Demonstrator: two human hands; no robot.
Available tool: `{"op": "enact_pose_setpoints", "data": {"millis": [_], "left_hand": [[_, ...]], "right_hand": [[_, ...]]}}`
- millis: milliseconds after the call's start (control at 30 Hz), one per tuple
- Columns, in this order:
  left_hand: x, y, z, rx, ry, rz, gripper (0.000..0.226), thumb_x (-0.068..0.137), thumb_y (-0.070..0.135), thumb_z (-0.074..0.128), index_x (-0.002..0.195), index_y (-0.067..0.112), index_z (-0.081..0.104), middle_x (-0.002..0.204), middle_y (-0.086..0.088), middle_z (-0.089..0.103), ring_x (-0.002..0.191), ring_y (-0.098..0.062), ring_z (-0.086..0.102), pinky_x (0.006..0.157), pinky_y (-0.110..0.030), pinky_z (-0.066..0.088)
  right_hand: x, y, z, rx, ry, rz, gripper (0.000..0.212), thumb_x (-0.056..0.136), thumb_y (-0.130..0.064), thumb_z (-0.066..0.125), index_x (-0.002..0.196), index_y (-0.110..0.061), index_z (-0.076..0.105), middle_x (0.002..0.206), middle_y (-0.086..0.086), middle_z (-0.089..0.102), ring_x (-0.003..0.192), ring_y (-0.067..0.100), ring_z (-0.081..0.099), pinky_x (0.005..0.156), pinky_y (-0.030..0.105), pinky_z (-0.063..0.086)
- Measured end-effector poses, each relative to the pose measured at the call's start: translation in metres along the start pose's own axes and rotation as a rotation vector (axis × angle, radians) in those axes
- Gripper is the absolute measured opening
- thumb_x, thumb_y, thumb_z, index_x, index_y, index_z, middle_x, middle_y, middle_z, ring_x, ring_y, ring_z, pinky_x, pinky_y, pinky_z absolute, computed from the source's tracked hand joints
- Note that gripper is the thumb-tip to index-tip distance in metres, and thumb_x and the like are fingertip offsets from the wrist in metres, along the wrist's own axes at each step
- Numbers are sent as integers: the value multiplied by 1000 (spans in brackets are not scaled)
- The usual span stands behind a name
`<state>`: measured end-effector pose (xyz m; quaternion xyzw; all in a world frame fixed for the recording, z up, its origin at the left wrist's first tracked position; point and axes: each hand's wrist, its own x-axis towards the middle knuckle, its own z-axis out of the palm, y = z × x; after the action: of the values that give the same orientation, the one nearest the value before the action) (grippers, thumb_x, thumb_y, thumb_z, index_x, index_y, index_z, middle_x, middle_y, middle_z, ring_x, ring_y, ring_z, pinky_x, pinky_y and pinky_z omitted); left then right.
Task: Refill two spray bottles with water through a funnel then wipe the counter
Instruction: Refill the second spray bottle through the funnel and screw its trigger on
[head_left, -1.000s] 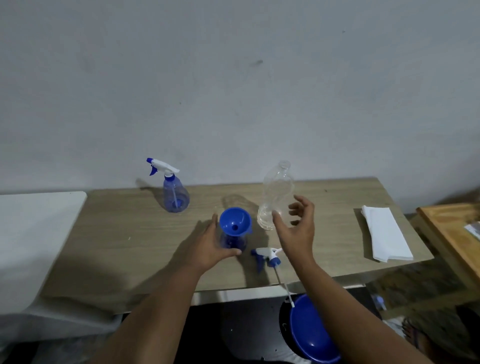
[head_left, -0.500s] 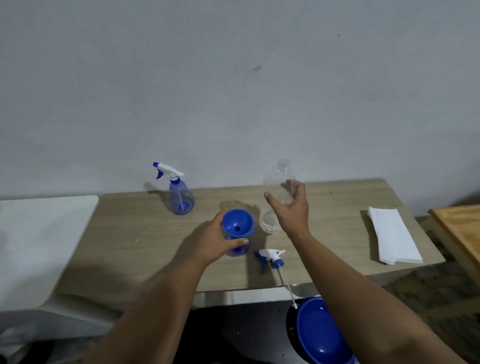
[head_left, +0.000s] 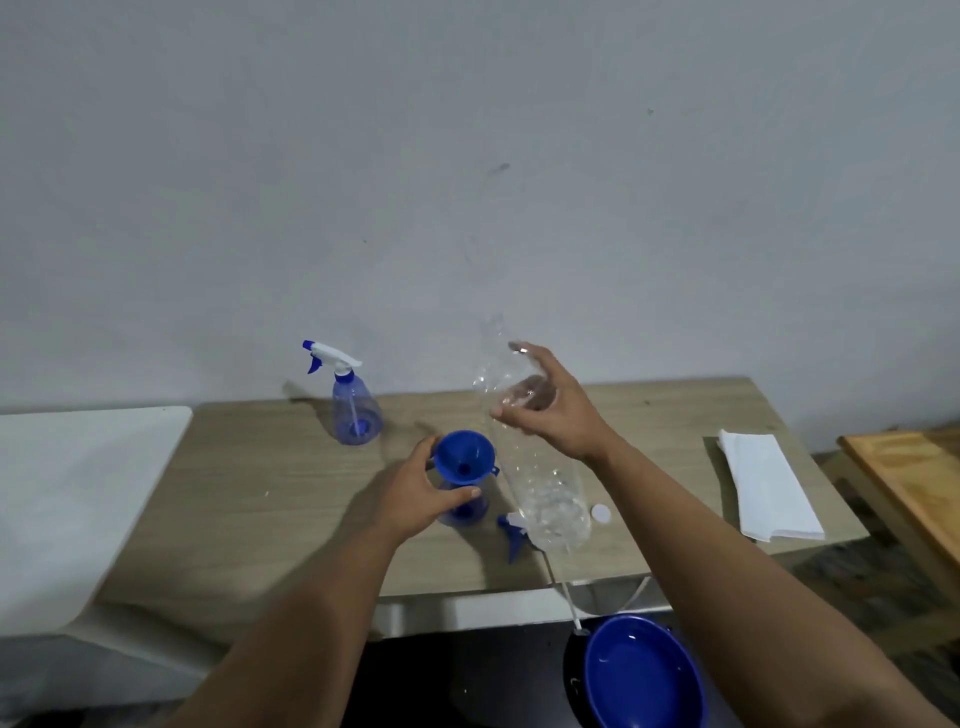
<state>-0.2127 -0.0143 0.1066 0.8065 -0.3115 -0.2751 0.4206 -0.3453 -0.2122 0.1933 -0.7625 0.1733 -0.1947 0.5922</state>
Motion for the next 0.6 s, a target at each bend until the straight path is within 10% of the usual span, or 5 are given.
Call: {"op": "enact_pose_setpoints", "data": {"millis": [600], "left_hand": [[11, 1, 4, -15, 63, 51, 77, 59, 43, 91, 129, 41, 57, 112, 24, 68, 106, 6, 61, 96, -28, 52]], "right_hand": [[-21, 10, -8, -568, -393, 449, 99, 72, -54, 89, 154, -33, 38, 98, 8, 74, 80, 30, 78, 69, 45, 67]]}}
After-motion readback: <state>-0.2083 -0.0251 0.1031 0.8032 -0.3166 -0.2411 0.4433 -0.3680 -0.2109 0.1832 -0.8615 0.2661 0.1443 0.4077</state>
